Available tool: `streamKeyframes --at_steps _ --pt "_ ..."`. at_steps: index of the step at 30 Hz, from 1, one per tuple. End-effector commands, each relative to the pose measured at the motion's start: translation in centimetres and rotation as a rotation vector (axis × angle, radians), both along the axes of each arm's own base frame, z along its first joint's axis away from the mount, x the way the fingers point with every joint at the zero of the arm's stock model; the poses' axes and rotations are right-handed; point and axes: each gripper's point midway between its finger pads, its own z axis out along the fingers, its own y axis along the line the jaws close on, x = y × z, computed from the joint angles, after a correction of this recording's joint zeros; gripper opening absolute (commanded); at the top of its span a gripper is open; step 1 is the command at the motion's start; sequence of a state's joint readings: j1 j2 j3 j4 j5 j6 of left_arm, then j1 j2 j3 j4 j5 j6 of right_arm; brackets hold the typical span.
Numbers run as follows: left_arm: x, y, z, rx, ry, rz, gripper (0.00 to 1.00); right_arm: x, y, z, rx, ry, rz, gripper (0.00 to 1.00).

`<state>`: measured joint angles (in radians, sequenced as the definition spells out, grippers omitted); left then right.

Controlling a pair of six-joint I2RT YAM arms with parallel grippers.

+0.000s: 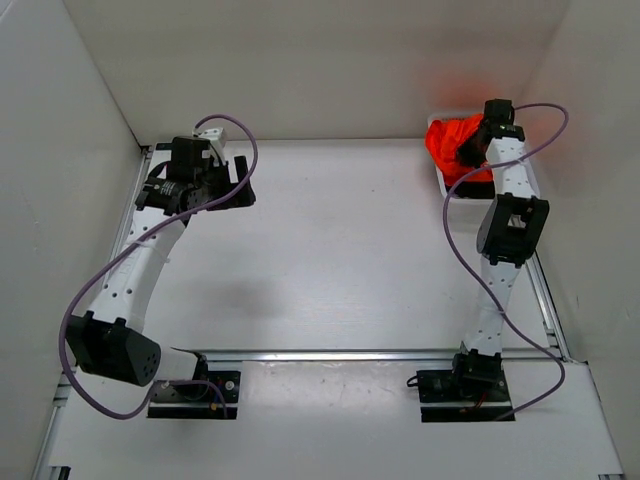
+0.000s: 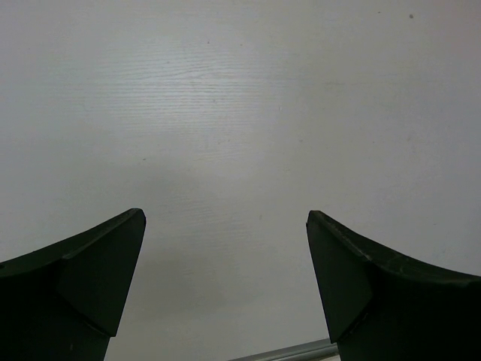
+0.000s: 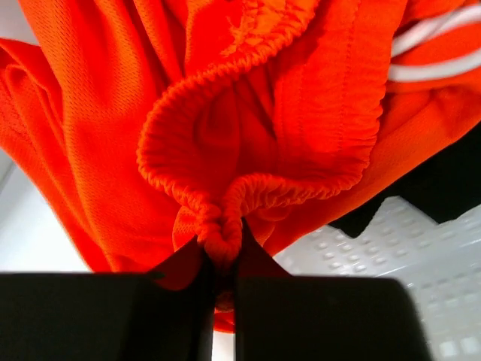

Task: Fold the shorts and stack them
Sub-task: Grab the shorts from the pile, then move the shorts to the center of the board

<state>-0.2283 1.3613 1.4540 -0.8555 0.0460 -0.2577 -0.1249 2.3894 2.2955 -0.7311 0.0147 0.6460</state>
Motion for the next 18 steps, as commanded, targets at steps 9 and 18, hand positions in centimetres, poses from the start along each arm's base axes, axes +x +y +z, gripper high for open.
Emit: streamKeyframes --at_steps 9,18 --pt "-1.9 0.1 3.5 -0.098 -0.065 0.041 1.00 -10.5 11.3 32.4 -0.205 -0.652 0.296 0.00" --pt "-3.5 0.0 5.9 -0.221 -0.041 0.020 1.00 -25.8 21.9 36.4 -0.024 -0.803 0.601 0.00"
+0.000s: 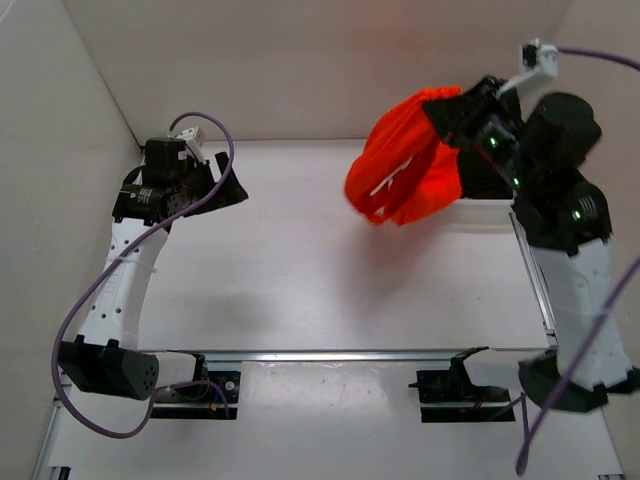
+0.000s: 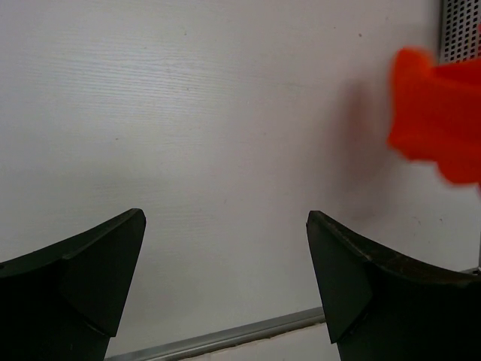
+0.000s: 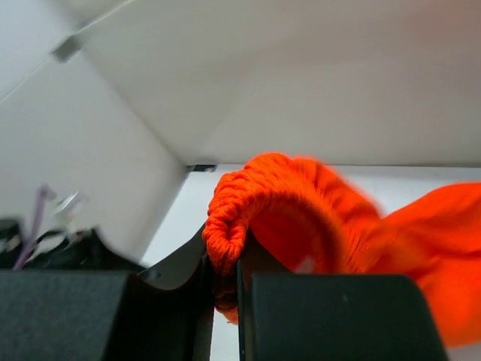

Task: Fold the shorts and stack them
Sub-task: Move the shorts to the center of the board, then flatten the shorts out

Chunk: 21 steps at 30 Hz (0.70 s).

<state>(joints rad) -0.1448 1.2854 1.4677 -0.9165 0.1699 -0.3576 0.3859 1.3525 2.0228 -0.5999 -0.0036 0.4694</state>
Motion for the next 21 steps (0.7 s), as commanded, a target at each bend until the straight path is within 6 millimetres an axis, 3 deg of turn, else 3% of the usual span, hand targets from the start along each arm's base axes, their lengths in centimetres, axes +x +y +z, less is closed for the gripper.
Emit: streamKeyframes --at_steps 1,2,3,5,6,7,11,12,15,18,20,21 --pt "-1.8 -0.7 3.6 -0.063 -0.057 -0.028 1.00 -1.6 1.9 -5.2 -0.002 0.108 0.063 0.00" --pt "-2.0 -0.7 3.9 -0.075 -0.061 -0.021 1.00 -2.2 2.3 -6.9 -0.007 0.137 0.072 0.00" --pt "-2.3 -0.9 3.7 -0.088 -0.047 -0.022 1.00 -2.3 2.6 -11.9 -0.047 0.238 0.064 0.00" --pt "-3.2 -1.2 3.2 -0.100 -0.036 -0.040 1.00 -3.8 1.9 -15.7 -0.059 0.302 0.014 0.00" --pt "-3.5 -1.3 1.6 -0.101 0.007 -0.045 1.00 -4.2 1.8 -18.2 -0.057 0.358 -0.005 0.00" --pt "-3.9 -1.6 1.0 -0.108 0.027 -0.048 1.00 -4.7 1.2 -23.0 -0.093 0.444 -0.033 0.00" --pt "-5.8 -3.6 -4.2 -0.137 0.183 -0.082 0.98 -4.4 -0.7 -31.7 -0.169 0.619 -0.141 0.00" --pt "-6.5 -3.9 -5.9 -0.143 0.230 -0.089 0.98 -3.6 -1.3 -33.0 -0.183 0.657 -0.171 0.00" --pt "-6.6 -4.3 -7.4 -0.122 0.265 -0.096 0.93 -2.0 -1.2 -34.2 -0.239 0.687 -0.178 0.00" --pt "-7.8 -5.5 -8.2 -0.109 0.296 -0.146 0.87 0.4 -1.4 -33.6 -0.299 0.688 -0.212 0.00" --pt "-9.4 -6.3 -10.4 -0.113 0.375 -0.148 0.87 1.8 -2.0 -34.4 -0.334 0.731 -0.234 0.00" --pt "-10.6 -7.0 -11.2 -0.099 0.400 -0.163 0.87 2.8 -2.0 -33.2 -0.319 0.715 -0.243 0.00"
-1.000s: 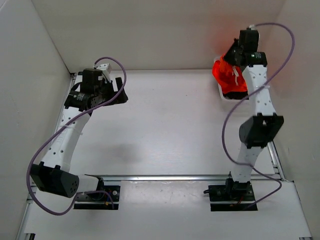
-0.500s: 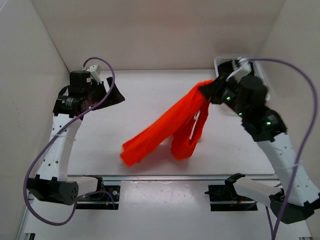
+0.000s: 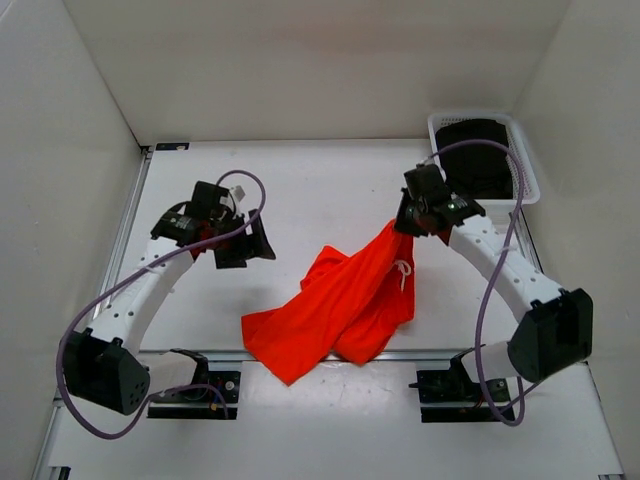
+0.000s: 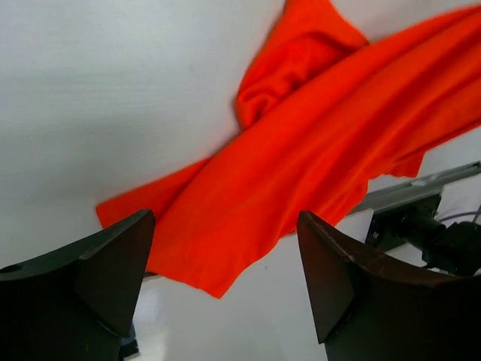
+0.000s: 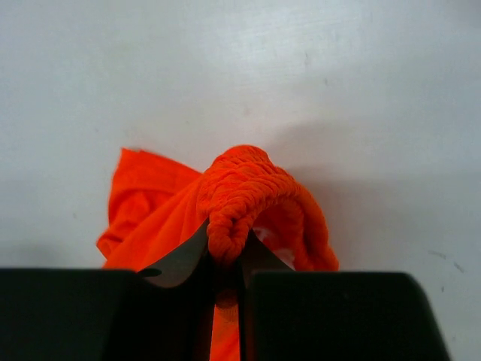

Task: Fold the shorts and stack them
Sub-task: Flatten the shorts out

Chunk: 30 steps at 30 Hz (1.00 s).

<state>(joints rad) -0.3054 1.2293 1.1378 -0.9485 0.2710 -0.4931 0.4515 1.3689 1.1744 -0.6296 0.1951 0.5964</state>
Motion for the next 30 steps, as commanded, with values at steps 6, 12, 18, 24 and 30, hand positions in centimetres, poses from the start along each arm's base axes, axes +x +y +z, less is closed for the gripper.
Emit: streamKeyframes --at_steps 6,12,18,24,30 --pt "-8.8 -2.0 -7.4 0.007 0.261 0.088 0.91 6.0 -1.4 3.2 0.040 -0.057 -0.052 0.00" --pt "-11.0 -3.2 -9.8 0.033 0.299 0.067 0.94 6.5 -1.8 2.3 0.072 -0.026 -0.042 0.00" --pt "-7.1 -5.1 -11.9 0.095 0.296 0.099 0.99 6.2 -1.9 1.6 0.080 -0.004 -0.040 0.00" --pt "-4.4 -6.3 -15.3 0.205 0.357 0.087 0.51 4.9 -2.2 2.0 0.090 -0.012 -0.033 0.00" --pt "1.6 -2.6 -12.8 0.189 0.264 0.195 0.10 2.7 -2.3 2.4 0.121 -0.021 0.007 0.00"
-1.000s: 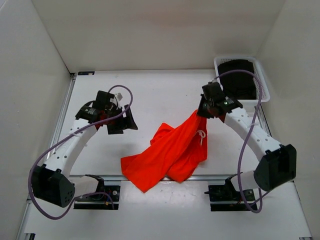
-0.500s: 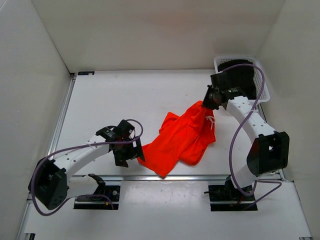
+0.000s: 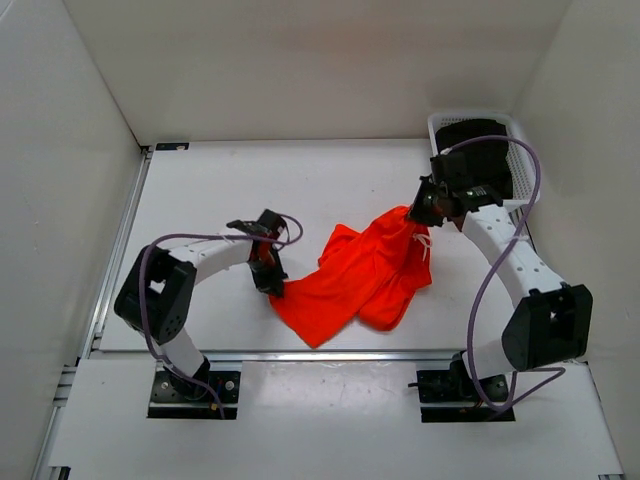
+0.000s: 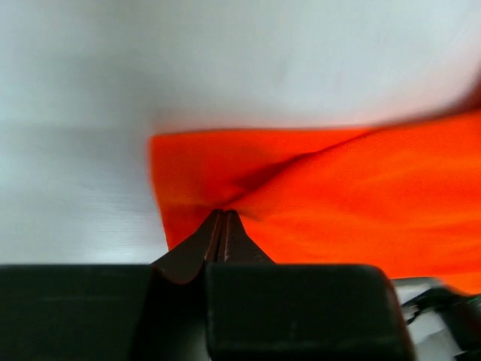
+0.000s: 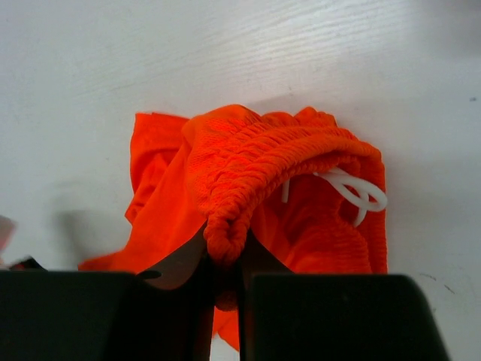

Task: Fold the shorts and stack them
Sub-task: Flatten the shorts out

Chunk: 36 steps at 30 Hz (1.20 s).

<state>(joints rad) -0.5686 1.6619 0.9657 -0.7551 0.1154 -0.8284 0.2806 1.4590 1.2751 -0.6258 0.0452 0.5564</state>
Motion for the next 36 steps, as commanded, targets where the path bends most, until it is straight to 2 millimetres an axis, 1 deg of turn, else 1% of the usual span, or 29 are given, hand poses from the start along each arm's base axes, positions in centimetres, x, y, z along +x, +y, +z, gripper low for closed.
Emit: streamKeyframes --at_steps 1,2,3,4,7,8,9,10,11,12,13,15,18,19,20,21,22,23,24,25,26,27,28,29,30,32,33,35,36 --pt "7.2 2.7 5.0 -0.006 -0.218 0.086 0.10 -1.6 0.3 1.2 0.036 -0.038 0.065 0.00" --pt "8.1 3.8 5.7 0.020 -0.237 0.106 0.10 -2.5 0.5 0.4 0.031 -0.017 0.076 0.00" --pt "9.2 4.5 6.8 0.029 -0.262 0.124 0.10 -3.2 0.8 0.5 0.033 -0.024 0.091 0.00" --pt "11.6 5.4 9.2 0.020 -0.323 0.172 0.10 -3.9 1.0 0.1 0.031 -0.017 0.100 0.00" --pt "14.1 7.8 10.8 0.078 -0.345 0.206 0.10 -6.7 1.2 -1.9 0.034 0.028 0.114 0.00" --pt "15.7 8.1 12.6 0.087 -0.394 0.205 0.10 -7.3 0.7 -2.6 0.024 0.047 0.090 0.00" --pt "16.4 8.6 13.0 0.103 -0.399 0.207 0.10 -8.1 0.7 -2.7 0.032 0.044 0.073 0.00" --pt "16.6 9.1 12.2 0.124 -0.361 0.195 0.18 -9.5 0.4 -4.5 0.022 0.088 0.060 0.00" --pt "17.6 9.2 13.2 0.115 -0.380 0.173 0.74 -10.1 0.3 -4.7 0.037 0.081 0.046 0.00" --pt "17.7 8.8 12.8 0.105 -0.359 0.150 0.93 -10.7 0.4 -5.4 0.061 0.102 0.032 0.00" --pt "17.5 8.9 13.0 0.110 -0.351 0.140 1.00 -11.8 0.3 -6.7 0.067 0.141 0.023 0.00" --pt "17.0 9.0 13.8 0.104 -0.370 0.142 1.00 -12.4 0.4 -7.1 0.073 0.138 0.009 0.00" --pt "14.8 9.9 13.3 0.124 -0.355 0.167 1.00 -12.8 -0.2 -7.6 0.061 0.139 -0.015 0.00" --pt "13.8 10.1 14.2 0.113 -0.377 0.183 0.96 -12.7 -0.3 -7.6 0.054 0.136 -0.021 0.00" --pt "11.8 10.5 12.4 0.125 -0.323 0.193 0.87 -12.7 -0.3 -7.6 0.049 0.134 -0.013 0.00" --pt "11.5 10.4 12.1 0.112 -0.338 0.223 0.72 -12.4 -0.5 -7.3 0.039 0.120 -0.012 0.00" --pt "10.6 9.8 12.4 0.061 -0.350 0.224 0.40 -12.4 -0.5 -7.3 0.039 0.120 -0.012 0.00" --pt "9.0 9.9 10.4 0.055 -0.298 0.239 0.29 -12.4 -0.5 -7.5 0.036 0.128 -0.012 0.00" --pt "8.5 9.6 9.7 0.038 -0.288 0.234 0.24 -12.5 -0.3 -7.8 0.024 0.137 0.005 0.00" --pt "8.6 8.6 9.2 -0.021 -0.290 0.219 0.24 -12.2 -0.3 -7.8 0.016 0.137 -0.001 0.00" --pt "7.7 8.1 7.7 -0.045 -0.250 0.208 0.43 -12.2 -0.3 -7.8 0.016 0.137 -0.001 0.00" --pt "7.7 7.6 7.1 -0.072 -0.241 0.180 0.68 -12.2 -0.4 -8.2 0.005 0.149 0.006 0.00" --pt "7.7 7.3 6.5 -0.085 -0.227 0.175 0.82 -11.8 -0.2 -7.7 0.008 0.128 0.014 0.00" --pt "8.1 7.2 5.7 -0.082 -0.217 0.175 0.88 -11.8 -0.2 -7.7 0.008 0.128 0.014 0.00" --pt "8.2 7.2 5.2 -0.077 -0.212 0.167 0.91 -11.8 -0.2 -7.7 0.008 0.128 0.014 0.00" --pt "8.3 7.2 3.7 -0.064 -0.173 0.167 0.91 -11.9 0.0 -7.7 0.003 0.126 0.031 0.00" --pt "8.9 7.2 3.7 -0.054 -0.179 0.170 0.90 -11.9 0.0 -7.7 0.003 0.126 0.031 0.00" --pt "9.5 7.3 2.3 -0.030 -0.150 0.173 0.81 -11.9 0.0 -7.7 0.003 0.126 0.031 0.00" --pt "10.2 7.3 2.3 -0.023 -0.157 0.175 0.77 -11.9 0.0 -7.7 0.003 0.126 0.031 0.00"
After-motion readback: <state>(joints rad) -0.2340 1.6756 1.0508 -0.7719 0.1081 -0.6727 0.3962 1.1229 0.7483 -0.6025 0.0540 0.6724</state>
